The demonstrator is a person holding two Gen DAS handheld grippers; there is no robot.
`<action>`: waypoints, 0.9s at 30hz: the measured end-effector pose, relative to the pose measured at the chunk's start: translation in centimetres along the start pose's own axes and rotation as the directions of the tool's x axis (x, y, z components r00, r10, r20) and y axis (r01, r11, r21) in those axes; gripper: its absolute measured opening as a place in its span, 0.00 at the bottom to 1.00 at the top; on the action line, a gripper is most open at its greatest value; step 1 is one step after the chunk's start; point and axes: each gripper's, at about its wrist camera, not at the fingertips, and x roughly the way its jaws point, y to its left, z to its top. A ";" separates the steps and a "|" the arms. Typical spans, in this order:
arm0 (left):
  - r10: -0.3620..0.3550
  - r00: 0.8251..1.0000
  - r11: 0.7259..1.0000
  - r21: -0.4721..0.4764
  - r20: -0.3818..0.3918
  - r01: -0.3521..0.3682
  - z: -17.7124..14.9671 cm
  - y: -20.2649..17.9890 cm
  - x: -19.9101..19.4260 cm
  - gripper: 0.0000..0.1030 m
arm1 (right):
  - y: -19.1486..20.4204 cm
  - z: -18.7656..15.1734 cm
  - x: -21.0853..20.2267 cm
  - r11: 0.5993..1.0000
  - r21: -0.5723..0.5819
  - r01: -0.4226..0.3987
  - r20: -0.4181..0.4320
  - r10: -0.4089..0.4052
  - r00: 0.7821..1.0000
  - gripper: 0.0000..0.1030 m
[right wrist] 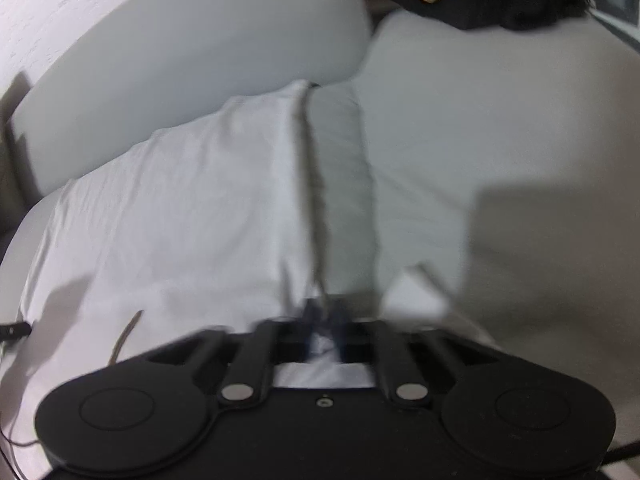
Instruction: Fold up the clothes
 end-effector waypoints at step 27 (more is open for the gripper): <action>0.244 0.968 0.967 -0.081 0.050 -0.240 0.2 1.1 -0.7 0.29 | -3.3 -0.4 0.7 0.952 0.287 0.102 0.123 -0.142 0.982 0.00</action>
